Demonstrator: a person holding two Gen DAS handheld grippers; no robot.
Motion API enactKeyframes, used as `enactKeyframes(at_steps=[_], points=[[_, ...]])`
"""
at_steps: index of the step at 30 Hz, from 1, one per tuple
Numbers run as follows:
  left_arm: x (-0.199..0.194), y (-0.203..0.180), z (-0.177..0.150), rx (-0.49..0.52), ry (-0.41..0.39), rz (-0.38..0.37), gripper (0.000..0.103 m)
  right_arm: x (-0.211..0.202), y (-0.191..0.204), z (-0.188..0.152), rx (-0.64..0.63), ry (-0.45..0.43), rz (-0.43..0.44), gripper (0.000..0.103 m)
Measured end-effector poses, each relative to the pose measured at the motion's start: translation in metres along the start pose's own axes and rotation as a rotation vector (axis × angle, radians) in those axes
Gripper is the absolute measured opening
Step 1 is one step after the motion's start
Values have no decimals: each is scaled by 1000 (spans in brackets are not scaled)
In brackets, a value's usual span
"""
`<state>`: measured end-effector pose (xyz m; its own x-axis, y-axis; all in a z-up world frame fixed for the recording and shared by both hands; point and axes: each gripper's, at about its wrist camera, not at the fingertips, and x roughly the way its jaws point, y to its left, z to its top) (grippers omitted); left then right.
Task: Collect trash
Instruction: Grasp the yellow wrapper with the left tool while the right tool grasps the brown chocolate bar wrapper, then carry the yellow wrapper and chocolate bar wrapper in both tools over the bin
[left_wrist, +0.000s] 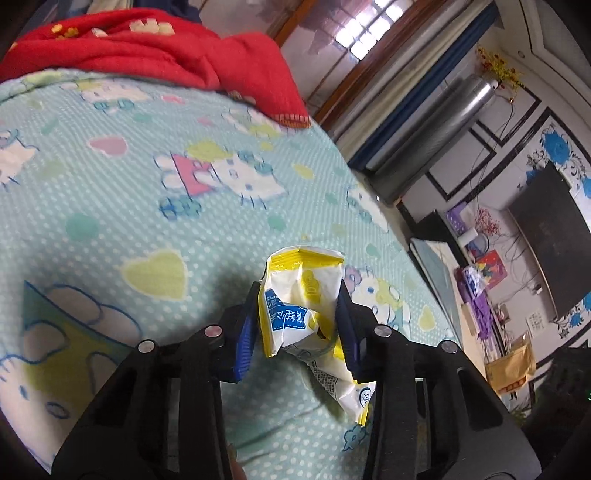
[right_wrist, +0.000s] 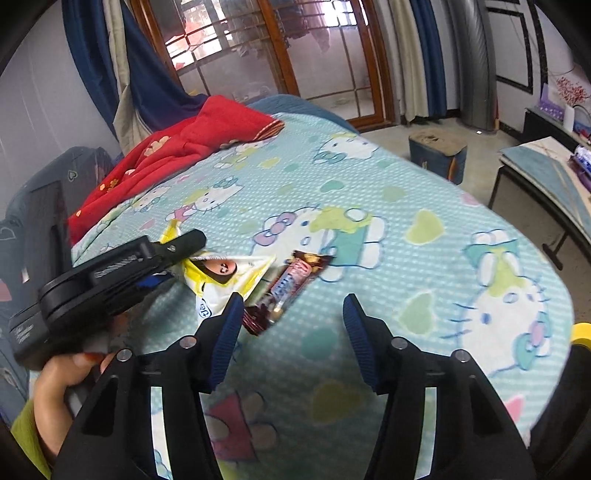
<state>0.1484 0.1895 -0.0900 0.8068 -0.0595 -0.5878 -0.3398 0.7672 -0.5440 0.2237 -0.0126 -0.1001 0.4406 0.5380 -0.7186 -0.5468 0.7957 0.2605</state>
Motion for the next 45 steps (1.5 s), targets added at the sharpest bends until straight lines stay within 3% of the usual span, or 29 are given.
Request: enactKeyframes(at_steps=[3,5,8,15,31,45], points=[[-15,1,7,6,-64,14,30,13,2,3,20,25,10,44],[-22,-2,10,20,-89,21,30,24,1,3,36,60,29,31],[-26,-5,12,38,-108,22,30,27,-2,-1,52,60,23,19],[-28,-25,7,100,-102,-25,30,3,-13,-10,43,23,-9,18],[-29,-102,-31,286,-50,-151,30,-91,-87,-46,160,-111,-124,17],[-27,-166,-77,449,3,-250,30,-151,-138,-80,199,-134,-246,17]])
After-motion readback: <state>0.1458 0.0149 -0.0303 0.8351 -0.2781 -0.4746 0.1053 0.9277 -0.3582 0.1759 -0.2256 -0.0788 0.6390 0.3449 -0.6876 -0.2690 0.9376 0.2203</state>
